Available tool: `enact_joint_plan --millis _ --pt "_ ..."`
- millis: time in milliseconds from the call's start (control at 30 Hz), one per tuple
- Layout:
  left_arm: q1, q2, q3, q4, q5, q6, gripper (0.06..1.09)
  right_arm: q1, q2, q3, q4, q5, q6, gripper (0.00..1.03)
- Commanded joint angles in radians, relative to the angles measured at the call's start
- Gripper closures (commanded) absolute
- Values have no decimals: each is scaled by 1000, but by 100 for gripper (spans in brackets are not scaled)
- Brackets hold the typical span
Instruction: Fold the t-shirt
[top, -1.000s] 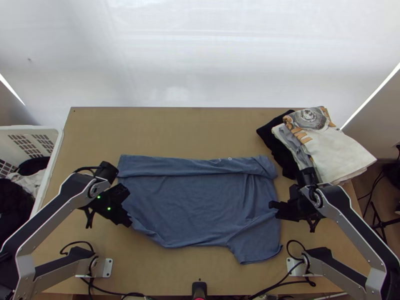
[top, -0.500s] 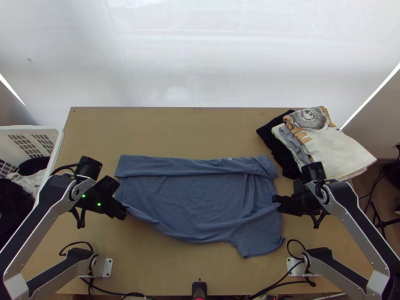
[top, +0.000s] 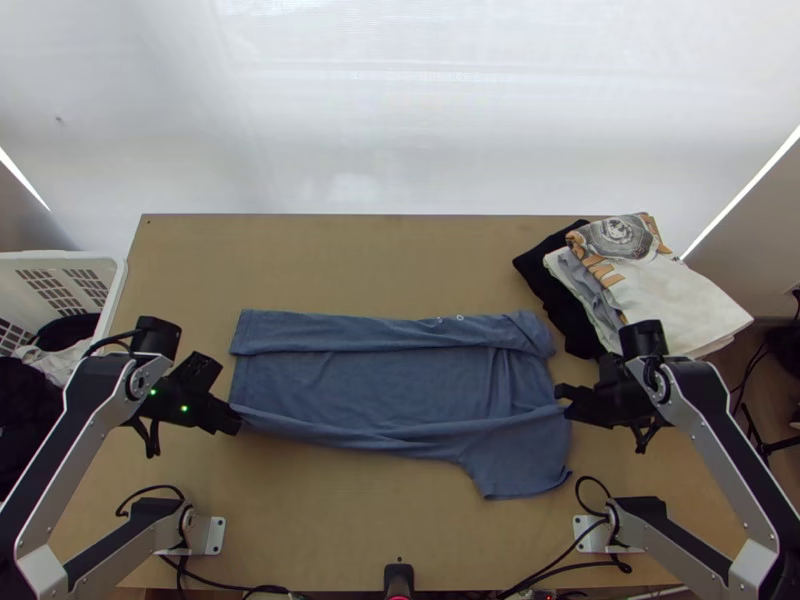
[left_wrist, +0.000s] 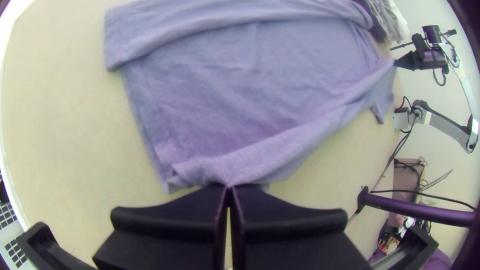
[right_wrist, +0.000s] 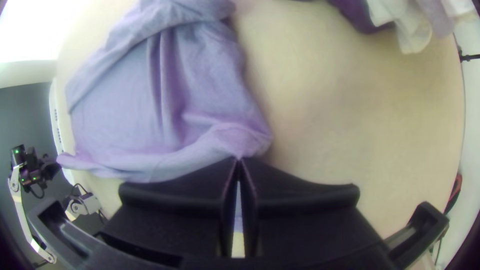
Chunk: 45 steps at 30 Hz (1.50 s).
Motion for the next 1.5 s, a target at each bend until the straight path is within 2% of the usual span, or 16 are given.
enact_joint_plan --millis 0,400,600,800,1233,1467 --pt "58 29 13 21 0 19 105 -20 22 56 0 -1 -2 100" --pt "160 149 72 85 0 25 105 -30 151 162 3 -1 -1 100" --pt "210 231 88 167 0 19 105 -55 215 220 8 -1 -4 100" --pt "208 334 181 213 0 -39 105 -38 286 329 11 -1 4 100" --pt "148 515 405 236 -12 -96 105 23 493 561 42 9 59 100" --pt "139 567 456 251 -26 -120 105 25 575 648 80 16 96 100"
